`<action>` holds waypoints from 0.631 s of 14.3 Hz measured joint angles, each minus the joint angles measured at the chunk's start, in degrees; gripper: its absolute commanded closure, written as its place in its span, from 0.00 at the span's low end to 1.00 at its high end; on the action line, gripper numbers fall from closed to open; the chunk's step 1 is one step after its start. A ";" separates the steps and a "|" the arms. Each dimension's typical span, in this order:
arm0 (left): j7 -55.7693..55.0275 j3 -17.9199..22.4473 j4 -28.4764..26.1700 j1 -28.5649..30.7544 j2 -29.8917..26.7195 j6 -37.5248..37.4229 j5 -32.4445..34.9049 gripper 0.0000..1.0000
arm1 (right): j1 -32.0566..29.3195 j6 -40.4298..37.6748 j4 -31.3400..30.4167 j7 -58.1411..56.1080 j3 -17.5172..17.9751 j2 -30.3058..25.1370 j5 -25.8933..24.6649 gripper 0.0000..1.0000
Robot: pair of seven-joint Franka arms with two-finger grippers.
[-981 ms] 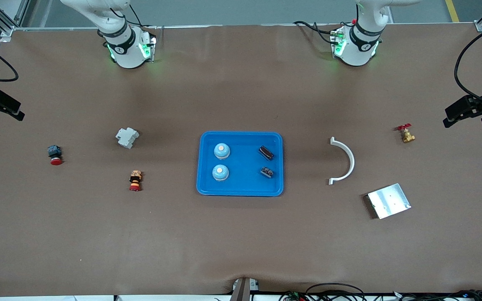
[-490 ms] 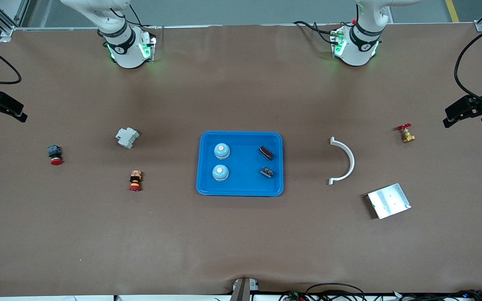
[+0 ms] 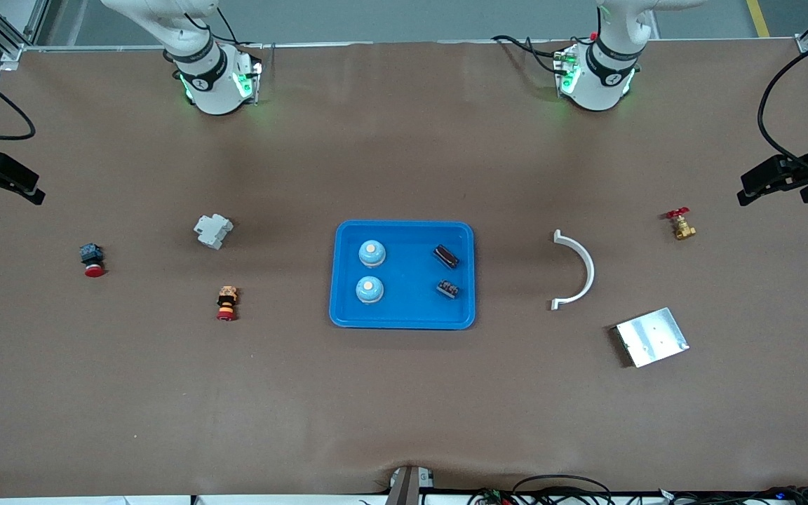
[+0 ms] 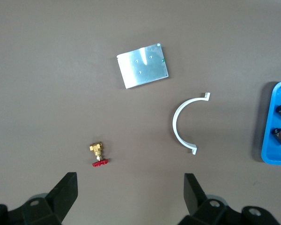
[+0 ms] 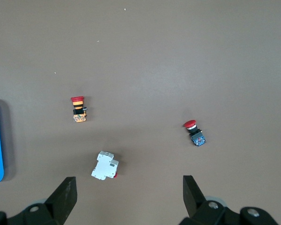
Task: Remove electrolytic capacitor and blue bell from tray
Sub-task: 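Move the left gripper over a brown capacitor in the blue tray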
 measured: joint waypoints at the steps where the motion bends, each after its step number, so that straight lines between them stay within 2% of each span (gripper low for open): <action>1: -0.45 0.04 -0.01 0.36 0.26 -0.42 0.00 0.00 | 0.00 0.00 0.00 0.00 0.00 -0.03 0.00 0.00; 9: -2.26 0.02 -0.08 1.19 2.89 -6.86 -0.89 0.00 | 0.02 0.01 0.00 0.00 0.10 -0.33 0.00 0.00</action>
